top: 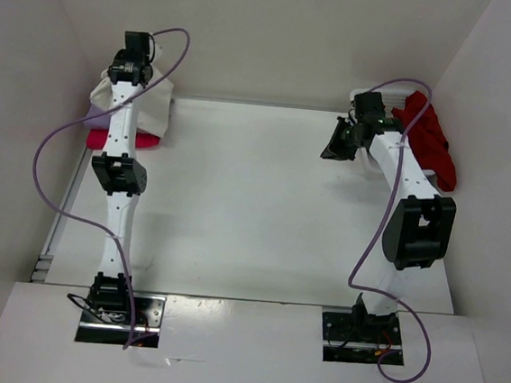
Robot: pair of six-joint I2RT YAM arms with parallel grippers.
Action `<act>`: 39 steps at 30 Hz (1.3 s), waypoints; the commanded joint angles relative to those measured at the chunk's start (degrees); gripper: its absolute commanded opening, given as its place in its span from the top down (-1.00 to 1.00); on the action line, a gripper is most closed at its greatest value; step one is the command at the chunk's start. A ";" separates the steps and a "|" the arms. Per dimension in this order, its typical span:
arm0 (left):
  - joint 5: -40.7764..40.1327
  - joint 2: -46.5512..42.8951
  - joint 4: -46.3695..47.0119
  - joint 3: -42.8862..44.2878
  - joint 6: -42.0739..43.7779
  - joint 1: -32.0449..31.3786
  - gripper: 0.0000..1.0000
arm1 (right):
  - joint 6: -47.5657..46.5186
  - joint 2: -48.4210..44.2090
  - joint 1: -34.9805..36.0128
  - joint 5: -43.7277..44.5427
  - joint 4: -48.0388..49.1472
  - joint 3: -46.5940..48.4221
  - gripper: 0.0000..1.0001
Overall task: Fold and stack the t-shirts
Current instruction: Put the neatly folded tshirt into the corner of the board with the left arm, then grab crumpled tshirt from bin with the right arm
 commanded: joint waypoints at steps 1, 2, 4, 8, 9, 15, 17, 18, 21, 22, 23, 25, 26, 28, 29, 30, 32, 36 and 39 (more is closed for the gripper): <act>-1.92 0.59 3.75 1.42 0.06 1.83 1.00 | -1.02 1.15 -0.30 -1.40 -0.82 4.36 0.77; -1.22 1.55 3.75 1.42 0.06 2.61 1.00 | -1.02 1.67 -0.30 -2.01 -0.82 4.37 0.77; -2.35 3.49 4.88 1.42 0.06 3.32 0.90 | -1.02 2.20 -0.30 -2.54 -1.34 5.59 0.72; -8.76 6.74 9.46 1.42 3.83 6.13 0.33 | -1.02 3.43 0.31 -2.54 -3.10 7.53 0.72; -9.47 6.74 9.99 1.42 3.84 7.18 0.19 | -1.02 3.43 0.84 -2.54 -3.10 7.53 0.72; -11.84 6.22 11.83 1.42 4.90 9.29 -0.35 | -1.02 3.96 1.45 -3.68 -3.10 8.15 0.70; -11.24 4.74 11.84 1.42 4.90 9.30 -0.35 | -1.02 4.57 1.98 -3.68 -3.62 8.67 0.70; -10.62 4.11 11.31 1.42 4.29 9.30 -0.35 | -1.02 4.57 1.98 -3.68 -3.63 8.67 0.70; -8.78 2.27 9.74 1.42 2.45 8.69 -0.35 | -1.02 4.57 1.98 -3.68 -4.16 9.29 0.70; -5.99 0.87 8.68 1.42 1.31 8.68 -0.35 | -1.02 4.57 2.51 -3.68 -4.16 9.29 0.70; -2.91 -0.10 4.84 1.42 -0.36 8.68 -0.38 | -1.02 4.57 2.51 -3.68 -4.16 9.81 0.70; 13.17 -4.56 -0.27 1.42 -7.53 8.16 -0.41 | -1.63 4.57 2.51 -2.12 -4.68 10.69 0.67; 20.16 -6.16 -5.25 1.42 -9.15 8.16 -0.43 | -1.64 4.57 2.51 -1.14 -5.29 11.30 0.61; 40.92 -9.93 -9.67 1.42 -9.78 8.16 -0.50 | -2.17 4.05 2.51 3.58 -7.22 14.36 0.44; 47.15 -11.09 -13.18 1.42 -9.17 8.16 -0.52 | -2.69 3.44 2.51 5.35 -9.41 16.04 0.15; 53.04 -12.92 -14.86 1.42 -6.99 7.63 -0.52 | -3.48 3.43 2.51 7.63 -10.73 19.97 -0.02; 70.80 -14.52 -21.45 1.42 -1.99 6.49 -0.52 | -3.49 4.21 1.99 17.55 -15.46 27.52 -0.40; 93.23 -17.86 -21.47 -7.61 0.59 4.30 -0.52 | -2.96 9.66 -1.87 35.75 -21.37 39.22 -0.84; 103.09 -15.76 -21.47 -7.64 -2.39 0.00 -0.52 | -1.90 14.84 -8.55 36.66 -21.38 43.64 -0.96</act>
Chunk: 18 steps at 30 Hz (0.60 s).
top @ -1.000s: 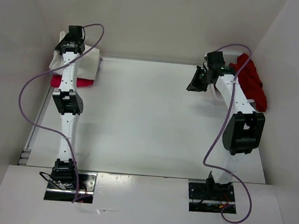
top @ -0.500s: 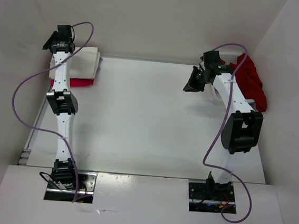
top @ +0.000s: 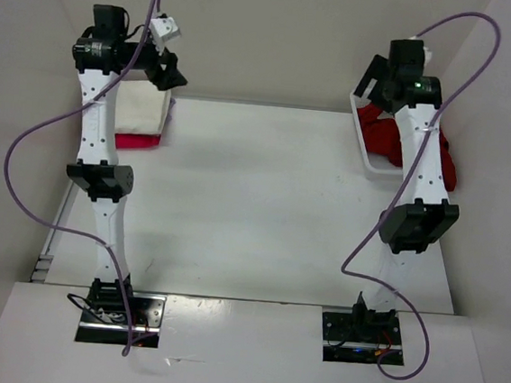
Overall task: Fold and stack the t-shirts
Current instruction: Grab crumpled tshirt from bin with the right arm
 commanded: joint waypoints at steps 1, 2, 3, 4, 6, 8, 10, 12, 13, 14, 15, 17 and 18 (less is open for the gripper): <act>22.72 4.13 -3.92 -3.91 -1.98 -6.28 -0.52 | 0.59 7.16 -7.94 10.06 -5.36 4.18 -1.00; 22.73 4.14 -3.92 -5.32 -1.99 -8.13 -0.52 | 0.59 8.74 -10.83 10.58 -5.88 6.01 -1.00; 21.34 4.14 -3.92 -7.25 -1.99 -10.15 -0.52 | 0.59 11.71 -12.25 10.59 -5.37 6.03 -1.00; 19.84 3.18 -3.92 -9.88 0.71 -12.09 -0.52 | -0.02 13.13 -13.49 9.63 -4.84 6.81 -1.00; 15.88 -0.51 -3.92 -21.64 5.72 -17.72 -0.52 | -0.82 18.38 -16.39 5.77 -4.05 9.27 -1.00; 16.66 -1.75 -3.92 -27.29 9.25 -20.88 -0.63 | -0.82 22.44 -17.01 4.26 -3.43 13.99 -1.00; 18.50 -0.62 -3.92 -28.18 7.07 -20.90 -0.63 | -1.35 27.90 -17.54 3.64 -2.20 16.74 -1.00; 17.73 0.53 -2.97 -28.18 4.52 -20.90 -0.66 | -1.87 30.97 -17.54 1.54 -2.20 20.00 -1.00; 17.11 0.53 -2.96 -29.58 3.90 -20.90 -0.66 | -1.87 33.69 -17.54 1.53 -1.50 21.31 -1.00; 15.45 0.53 -2.26 -30.29 3.38 -21.51 -0.66 | -1.87 35.02 -16.93 0.66 -1.49 21.85 -1.00; 14.39 0.53 -2.25 -30.29 3.37 -21.51 -0.73 | -1.87 36.25 -16.93 -0.13 -1.49 21.85 -1.00; 12.54 0.53 -2.25 -30.91 3.37 -22.30 -0.76 | -1.87 39.50 -16.93 -0.93 -1.49 23.08 -1.00; 11.32 1.06 -2.25 -31.61 2.85 -23.09 -0.81 | -1.87 40.38 -16.93 -0.93 -1.49 23.08 -1.00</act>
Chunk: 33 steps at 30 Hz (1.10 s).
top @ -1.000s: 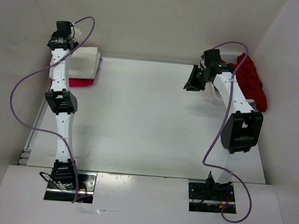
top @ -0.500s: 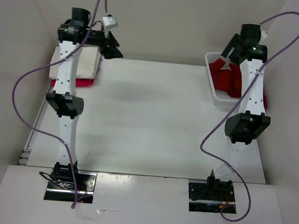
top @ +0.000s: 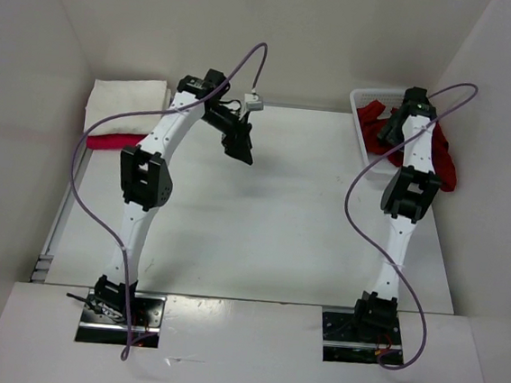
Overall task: Fold and stack the t-shirts
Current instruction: Grab crumpled tshirt from bin with the right arm, then move the tshirt to the center of the board
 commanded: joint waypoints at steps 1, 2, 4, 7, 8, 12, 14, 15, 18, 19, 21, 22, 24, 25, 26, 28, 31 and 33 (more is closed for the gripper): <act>-0.74 -1.47 0.37 -1.08 -0.15 -0.73 -0.84 | -0.85 2.31 0.76 -1.63 0.38 5.07 -0.91; -1.43 -1.47 0.37 -1.60 -0.15 -0.74 -0.84 | -0.85 2.94 0.76 -1.63 0.38 5.86 -0.77; -1.97 -1.47 0.37 -1.61 -0.15 -2.05 -0.84 | -0.85 3.46 -0.03 -3.02 0.38 6.39 -0.30; -2.50 -1.47 -0.77 -0.90 -0.15 -3.19 -0.84 | -1.54 2.34 -1.52 -6.19 0.38 6.39 0.99; -3.11 -1.47 -0.77 -0.21 -0.15 -3.20 -0.84 | -1.55 1.54 -1.53 -6.72 0.38 6.39 1.00; -5.21 -2.00 -0.77 1.03 -0.67 -4.25 -0.82 | -2.16 -6.09 -0.66 -7.52 0.38 5.87 1.00; -6.36 -2.61 -0.77 2.26 -0.68 -4.25 -0.82 | -2.16 -12.66 1.54 -6.47 0.99 6.65 1.00; -6.97 -3.23 -0.77 2.26 -1.20 -4.25 -0.82 | -2.16 -15.14 2.33 -5.68 1.00 7.35 1.00; -8.56 -5.07 -0.77 2.79 -1.21 -4.25 -0.82 | -2.16 -24.54 5.76 -2.51 2.14 9.20 1.00; -9.34 -5.60 -0.77 2.79 -1.21 -4.25 -0.82 | -2.16 -26.66 7.42 -1.90 2.14 9.73 1.00; -10.66 -7.62 0.53 0.87 -2.34 -4.25 -0.82 | -2.77 -32.72 9.36 -2.41 3.98 10.79 1.00; -11.45 -8.32 1.42 -0.01 -3.83 -4.25 -0.82 | -2.78 -34.57 10.24 -3.81 4.86 11.48 1.00; -15.49 -10.96 5.09 -2.03 -6.29 -4.25 -0.82 | -4.53 -39.30 13.66 -11.79 7.84 12.63 1.00; -19.25 -12.97 6.33 -4.05 -8.83 -3.65 -0.82 | -5.84 -40.64 17.42 -17.30 8.90 14.11 1.00; -21.02 -14.12 7.65 -5.11 -10.16 -2.68 -0.82 | -6.46 -42.39 19.80 -18.84 9.87 15.08 1.00; -24.28 -17.88 11.17 -7.74 -13.40 -0.23 -0.82 | -6.47 -42.93 24.03 -19.82 11.01 18.15 1.00; -28.24 -22.28 13.99 -9.16 -15.53 2.94 -0.87 | -6.47 -42.94 27.04 -20.44 11.02 18.87 1.00; -30.79 -24.05 14.52 -9.16 -16.06 5.41 -0.90 | -5.16 -41.45 29.13 -20.96 11.02 18.35 1.00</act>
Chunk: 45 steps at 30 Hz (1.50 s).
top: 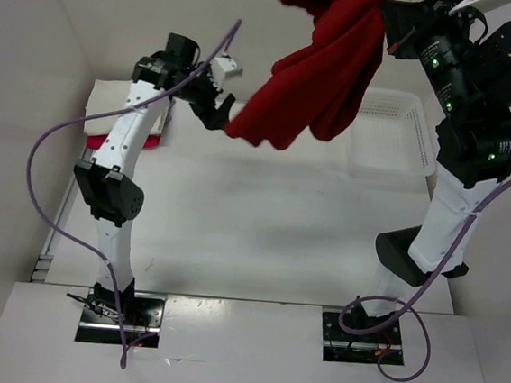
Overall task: Fold and stack the t-shirts
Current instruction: Move the tshirt to the center of the board, then flatten out the tshirt
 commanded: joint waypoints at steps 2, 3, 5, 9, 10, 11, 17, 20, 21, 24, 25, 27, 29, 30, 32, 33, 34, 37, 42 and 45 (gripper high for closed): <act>-9.76 -7.70 4.69 -0.93 -4.59 5.35 -0.93 | 1.21 6.66 2.39 -1.69 -0.63 -3.47 1.00; -11.53 -8.40 5.21 -0.93 -4.59 5.88 -0.93 | 2.43 7.80 4.66 -0.99 -1.16 -4.08 1.00; -16.10 -10.51 5.82 -1.63 -5.20 7.19 -0.96 | 2.97 11.58 6.61 0.15 -3.44 -5.49 0.65; -30.32 -12.53 6.36 -2.16 -5.20 12.98 -0.99 | 6.57 18.79 7.24 1.57 -8.10 -5.33 -0.40; -32.01 -12.54 6.36 -2.16 -5.20 13.79 -0.99 | 6.58 20.28 7.24 1.57 -8.80 -4.54 -0.53; -33.60 -13.23 6.36 -3.12 -4.07 14.40 -0.99 | 6.58 20.30 7.24 1.57 -9.42 -4.53 -0.78; -31.79 -18.42 7.77 -10.50 -0.38 14.41 -0.99 | 3.51 14.17 7.24 0.34 -8.81 -10.31 -0.95; -20.28 -21.06 1.91 -15.22 6.99 11.70 -0.99 | 2.80 9.51 7.24 2.96 -9.77 -20.06 -0.95; -18.34 -23.24 0.66 -17.43 9.28 10.29 -0.99 | 2.27 8.44 7.84 4.63 -11.26 -25.92 -0.95; -14.89 -27.82 -0.76 -28.94 16.06 1.25 -0.99 | 3.49 3.35 9.17 12.80 -10.58 -42.10 -0.90; -14.89 -27.83 -0.76 -31.14 16.07 -4.52 -0.99 | 4.11 1.25 9.78 13.86 -8.39 -47.46 -0.87; -17.78 -27.83 3.51 -37.99 14.23 -10.08 -0.99 | 6.83 -5.87 9.26 11.60 -0.43 -63.54 -0.68; -24.16 -27.31 6.69 -42.57 11.68 -17.01 -0.99 | 10.85 -10.01 6.90 5.13 4.96 -77.83 -0.48; -25.69 -26.61 10.02 -45.89 10.72 -18.71 -0.99 | 12.01 -12.72 6.88 3.34 9.16 -81.83 -0.31; -24.84 -25.90 14.07 -47.85 7.02 -20.57 -0.99 | 14.82 -13.37 6.88 0.26 11.92 -91.08 -0.23; -23.08 -25.11 15.31 -48.47 5.97 -21.18 -0.99 | 15.53 -13.37 6.88 -0.36 13.58 -93.45 -0.23; -21.59 -24.58 16.37 -49.00 4.22 -21.71 -0.99 | 16.50 -12.23 6.88 -0.37 13.60 -97.30 -0.23; -14.91 -24.58 19.71 -49.00 3.41 -25.57 -0.99 | 18.79 -9.77 6.36 -0.37 15.89 -102.42 -0.44; -8.65 -16.09 23.49 -44.18 0.69 -34.18 -0.99 | 21.16 -9.24 4.96 1.39 18.96 -106.56 -0.58; -9.96 -12.47 29.46 -47.23 -1.50 -38.49 -0.99 | 21.69 -9.24 3.20 -0.71 21.94 -108.49 -0.58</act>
